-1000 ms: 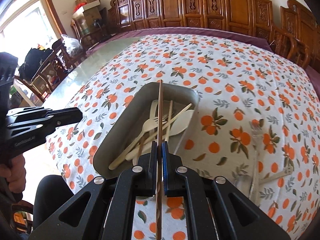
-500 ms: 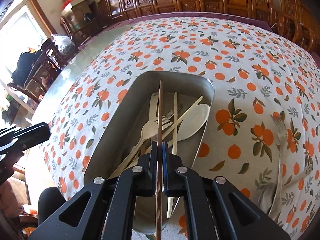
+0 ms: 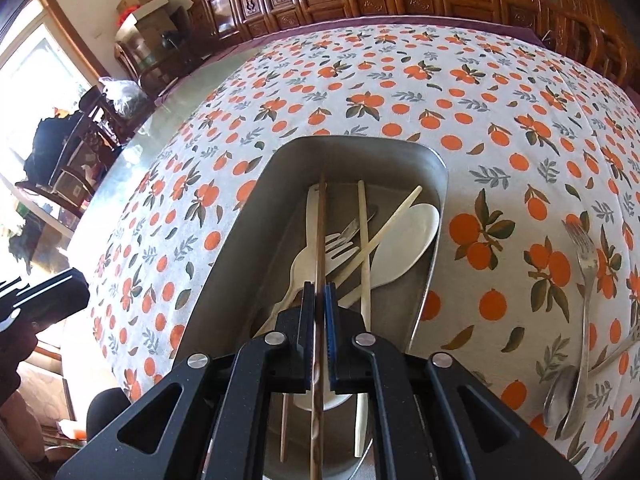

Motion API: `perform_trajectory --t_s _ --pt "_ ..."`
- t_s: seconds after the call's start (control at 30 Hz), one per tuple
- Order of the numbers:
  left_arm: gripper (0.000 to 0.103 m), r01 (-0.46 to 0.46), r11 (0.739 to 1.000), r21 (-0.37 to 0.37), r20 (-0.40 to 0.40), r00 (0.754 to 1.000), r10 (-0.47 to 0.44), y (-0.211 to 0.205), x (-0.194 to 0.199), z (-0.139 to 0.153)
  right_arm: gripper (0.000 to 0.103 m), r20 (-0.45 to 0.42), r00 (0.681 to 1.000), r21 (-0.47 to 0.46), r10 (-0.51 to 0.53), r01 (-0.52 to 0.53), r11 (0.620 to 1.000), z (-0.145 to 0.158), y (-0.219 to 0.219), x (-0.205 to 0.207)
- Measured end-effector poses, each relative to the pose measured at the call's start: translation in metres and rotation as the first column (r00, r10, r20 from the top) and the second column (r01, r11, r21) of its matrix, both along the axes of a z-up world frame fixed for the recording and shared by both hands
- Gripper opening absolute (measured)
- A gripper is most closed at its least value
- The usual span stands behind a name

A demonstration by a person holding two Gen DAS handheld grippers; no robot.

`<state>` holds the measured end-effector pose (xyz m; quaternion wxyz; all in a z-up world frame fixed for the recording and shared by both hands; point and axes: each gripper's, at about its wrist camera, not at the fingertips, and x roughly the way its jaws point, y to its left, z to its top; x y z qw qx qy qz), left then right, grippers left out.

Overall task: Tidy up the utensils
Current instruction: 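Lower the wooden chopstick into the grey tray and open the right tool, then grasp the loose metal fork on the tablecloth with the right tool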

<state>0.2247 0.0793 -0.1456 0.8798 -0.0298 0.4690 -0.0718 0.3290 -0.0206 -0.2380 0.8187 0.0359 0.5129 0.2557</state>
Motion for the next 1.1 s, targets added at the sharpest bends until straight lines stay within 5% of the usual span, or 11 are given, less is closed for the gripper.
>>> perform_trajectory --t_s 0.33,0.63,0.7,0.77,1.1 --pt "0.021 0.030 1.000 -0.009 0.015 0.999 -0.030 -0.022 0.000 0.005 0.009 0.129 0.992 -0.009 -0.009 0.010 1.000 0.037 -0.058 -0.013" --pt "0.052 0.068 0.997 -0.028 0.039 0.997 -0.067 -0.046 0.001 0.009 0.009 0.159 0.984 -0.132 -0.082 0.104 0.986 0.028 -0.142 -0.009" --pt "0.066 0.068 0.997 -0.018 0.041 0.997 -0.068 -0.052 0.002 0.010 0.013 0.156 0.983 -0.152 -0.095 0.119 0.981 0.020 -0.156 -0.005" --pt "0.069 0.079 0.997 -0.016 0.040 0.996 -0.078 -0.058 0.003 0.010 0.019 0.149 0.984 -0.160 -0.100 0.124 0.979 0.012 -0.164 -0.003" --pt "0.075 0.095 0.995 0.004 0.024 0.995 -0.095 -0.074 0.005 0.005 0.020 0.080 0.993 -0.229 -0.081 0.098 0.968 -0.027 -0.163 0.017"
